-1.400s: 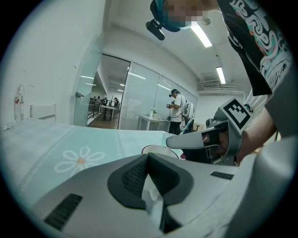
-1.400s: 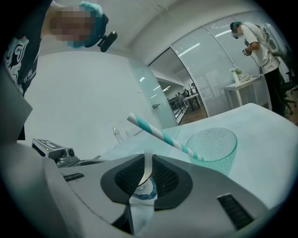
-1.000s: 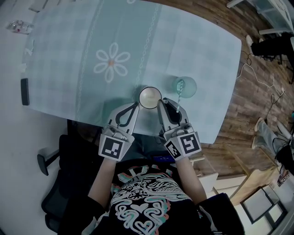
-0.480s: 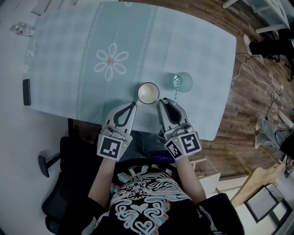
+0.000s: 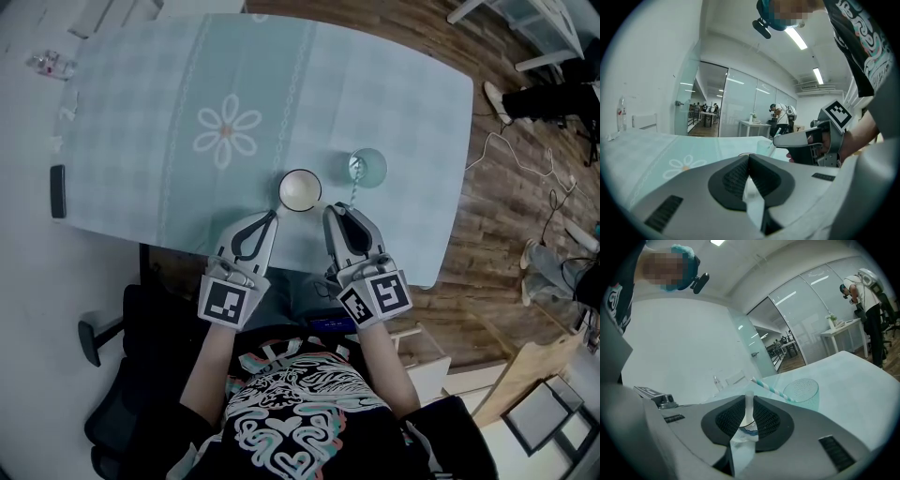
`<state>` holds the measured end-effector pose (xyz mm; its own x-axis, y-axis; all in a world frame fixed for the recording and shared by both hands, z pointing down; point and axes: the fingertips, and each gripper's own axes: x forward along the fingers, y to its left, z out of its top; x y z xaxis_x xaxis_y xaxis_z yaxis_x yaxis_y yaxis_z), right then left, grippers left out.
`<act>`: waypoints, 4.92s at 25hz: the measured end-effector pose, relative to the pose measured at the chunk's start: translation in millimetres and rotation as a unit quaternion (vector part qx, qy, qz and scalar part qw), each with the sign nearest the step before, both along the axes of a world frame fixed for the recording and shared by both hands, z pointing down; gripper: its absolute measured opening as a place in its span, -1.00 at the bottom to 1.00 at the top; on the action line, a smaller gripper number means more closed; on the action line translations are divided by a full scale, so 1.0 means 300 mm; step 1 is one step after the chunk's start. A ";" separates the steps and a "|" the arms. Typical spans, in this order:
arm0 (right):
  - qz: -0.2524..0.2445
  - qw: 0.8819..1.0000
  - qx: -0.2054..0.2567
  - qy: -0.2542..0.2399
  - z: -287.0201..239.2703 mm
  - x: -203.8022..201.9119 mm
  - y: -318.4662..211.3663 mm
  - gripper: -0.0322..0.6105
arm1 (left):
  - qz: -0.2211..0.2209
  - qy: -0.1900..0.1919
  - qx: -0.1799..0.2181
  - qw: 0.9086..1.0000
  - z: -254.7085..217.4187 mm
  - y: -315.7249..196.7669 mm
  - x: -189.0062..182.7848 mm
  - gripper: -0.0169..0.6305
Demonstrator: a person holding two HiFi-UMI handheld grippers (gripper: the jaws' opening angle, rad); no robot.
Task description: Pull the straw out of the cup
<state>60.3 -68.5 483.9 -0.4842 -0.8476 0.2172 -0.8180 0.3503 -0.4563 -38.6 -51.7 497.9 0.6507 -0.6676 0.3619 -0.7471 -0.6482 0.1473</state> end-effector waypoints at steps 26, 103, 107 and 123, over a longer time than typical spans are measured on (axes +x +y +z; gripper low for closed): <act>0.015 0.999 0.022 0.024 -0.066 0.032 0.032 -0.74 | -0.009 0.012 0.031 0.999 -0.079 0.026 -0.027 -0.95; 0.050 0.990 0.120 0.049 -0.335 0.001 0.124 -0.77 | 0.001 0.016 0.137 0.990 -0.334 0.023 -0.114 -0.95; 0.050 0.990 0.119 0.048 -0.331 -0.002 0.125 -0.77 | -0.004 0.015 0.138 0.990 -0.336 0.023 -0.125 -0.95; 0.041 0.991 0.118 0.053 -0.326 -0.010 0.109 -0.76 | -0.009 0.017 0.139 0.990 -0.336 -0.004 -0.127 -0.95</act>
